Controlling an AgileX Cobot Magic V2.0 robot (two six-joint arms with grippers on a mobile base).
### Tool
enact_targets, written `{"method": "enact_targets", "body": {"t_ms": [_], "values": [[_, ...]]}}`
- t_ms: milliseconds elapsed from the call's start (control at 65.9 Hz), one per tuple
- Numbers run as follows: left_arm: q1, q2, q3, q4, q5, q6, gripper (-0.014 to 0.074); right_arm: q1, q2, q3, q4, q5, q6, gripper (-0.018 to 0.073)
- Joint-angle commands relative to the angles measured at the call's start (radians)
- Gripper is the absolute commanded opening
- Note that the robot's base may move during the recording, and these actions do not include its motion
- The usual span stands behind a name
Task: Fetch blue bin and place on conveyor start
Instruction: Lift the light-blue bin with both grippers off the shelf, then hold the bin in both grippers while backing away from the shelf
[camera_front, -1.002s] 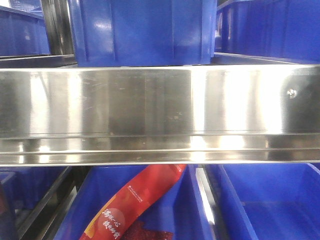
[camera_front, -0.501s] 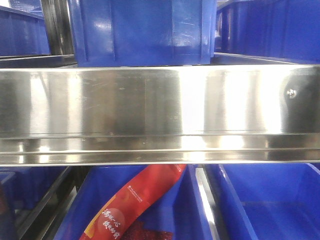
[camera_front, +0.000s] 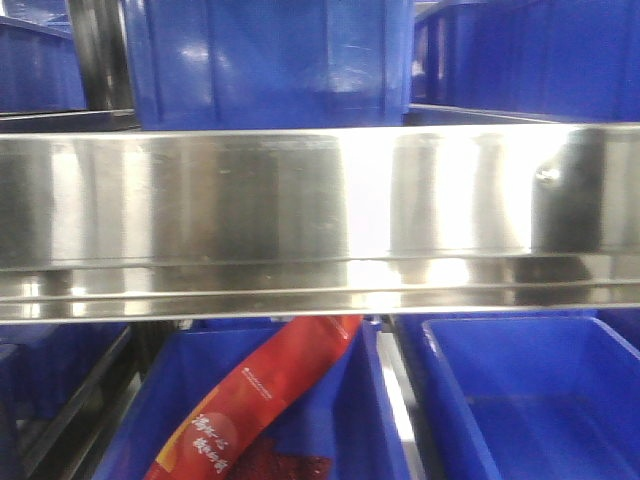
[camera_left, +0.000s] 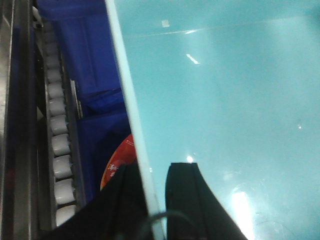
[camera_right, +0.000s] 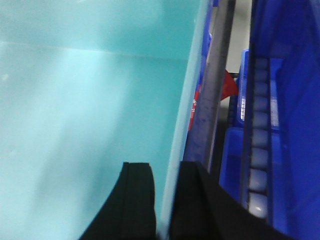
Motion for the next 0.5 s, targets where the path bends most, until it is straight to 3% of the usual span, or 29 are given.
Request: {"method": "enact_targets", "body": {"t_ms": [0,486], "values": [[-0.002,-0.016,-0.007,0.023,-0.024,0.018,-0.0111,-0.006,-0.017,-0.008,-0.033,-0.035,-0.025,-0.0151],[-0.002,-0.016,-0.007,0.023,-0.026,0.018,-0.0111,-0.006,-0.017,-0.008,-0.033,-0.035,-0.025,-0.0151]]}}
